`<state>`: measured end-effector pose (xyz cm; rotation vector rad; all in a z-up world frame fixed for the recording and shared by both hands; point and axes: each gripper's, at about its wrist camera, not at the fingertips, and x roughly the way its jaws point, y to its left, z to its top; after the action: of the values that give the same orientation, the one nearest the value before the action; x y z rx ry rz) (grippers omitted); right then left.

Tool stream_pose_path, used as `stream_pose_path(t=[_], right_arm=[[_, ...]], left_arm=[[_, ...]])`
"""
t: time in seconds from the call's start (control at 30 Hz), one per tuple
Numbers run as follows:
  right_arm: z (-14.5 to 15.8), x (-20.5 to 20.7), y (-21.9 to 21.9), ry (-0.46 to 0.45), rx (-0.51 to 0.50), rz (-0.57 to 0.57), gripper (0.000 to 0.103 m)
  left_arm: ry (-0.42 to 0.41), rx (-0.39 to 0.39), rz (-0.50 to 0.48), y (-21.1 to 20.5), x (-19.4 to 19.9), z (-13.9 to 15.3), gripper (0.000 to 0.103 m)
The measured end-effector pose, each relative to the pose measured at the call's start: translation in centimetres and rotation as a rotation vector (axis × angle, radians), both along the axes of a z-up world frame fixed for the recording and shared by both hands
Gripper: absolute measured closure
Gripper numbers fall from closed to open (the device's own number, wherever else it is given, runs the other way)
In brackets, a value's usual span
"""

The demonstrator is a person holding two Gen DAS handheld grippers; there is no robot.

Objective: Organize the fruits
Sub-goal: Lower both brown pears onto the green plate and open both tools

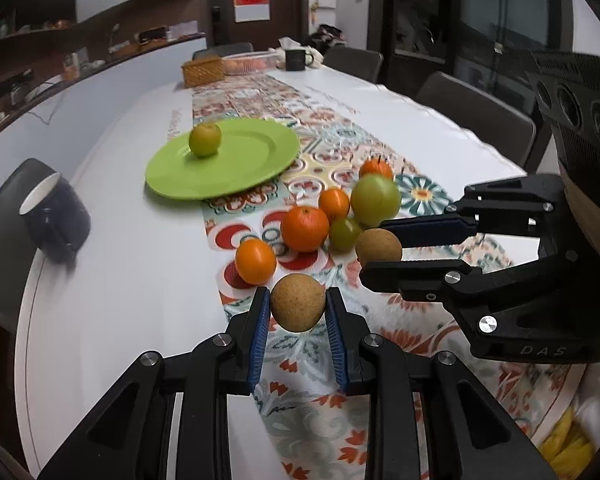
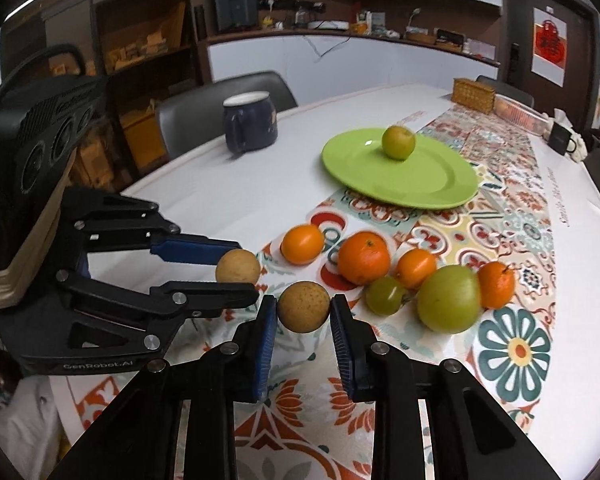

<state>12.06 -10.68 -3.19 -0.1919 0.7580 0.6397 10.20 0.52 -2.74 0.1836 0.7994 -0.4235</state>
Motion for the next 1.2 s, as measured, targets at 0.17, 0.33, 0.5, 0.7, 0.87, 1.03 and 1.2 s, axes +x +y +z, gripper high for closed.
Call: stream_pose_path(t=[0.17,0.33,0.5,0.7,0.87,1.03,1.2], right_arm=[[1.7,-0.3,-1.0,-0.029,0.050,-0.030,0.074],[3.4,-0.1,-1.8,-0.066,0.080,-0.046,0.074],[5.3,0.7,-2.3,-0.109,0.104,-0.059,0.074],[7.3,3.0,-2.8,-0.113,0.144,-0.076,0.074],[8.7,6.1,-2.9,-0.101,0.165,-0.102,0.074],[9.9,10.1,-2.9,-0.100,0.163,-0.123,0.074],[9.8,14.4,-2.5,-0.052,0.148,-0.141,0.074]], left_arm=[[-0.034,-0.019,0.059,-0.2,-0.4,1.8,0.075],[-0.068,-0.047,0.112,-0.2,-0.1,3.8,0.075],[-0.095,-0.056,0.164,-0.2,0.9,5.6,0.075],[-0.119,-0.053,0.193,-0.4,3.1,7.6,0.075],[-0.124,-0.061,0.215,-0.1,6.2,9.2,0.075],[-0.106,-0.062,0.238,0.2,9.9,10.0,0.075],[-0.072,-0.060,0.265,0.8,13.2,9.7,0.075]])
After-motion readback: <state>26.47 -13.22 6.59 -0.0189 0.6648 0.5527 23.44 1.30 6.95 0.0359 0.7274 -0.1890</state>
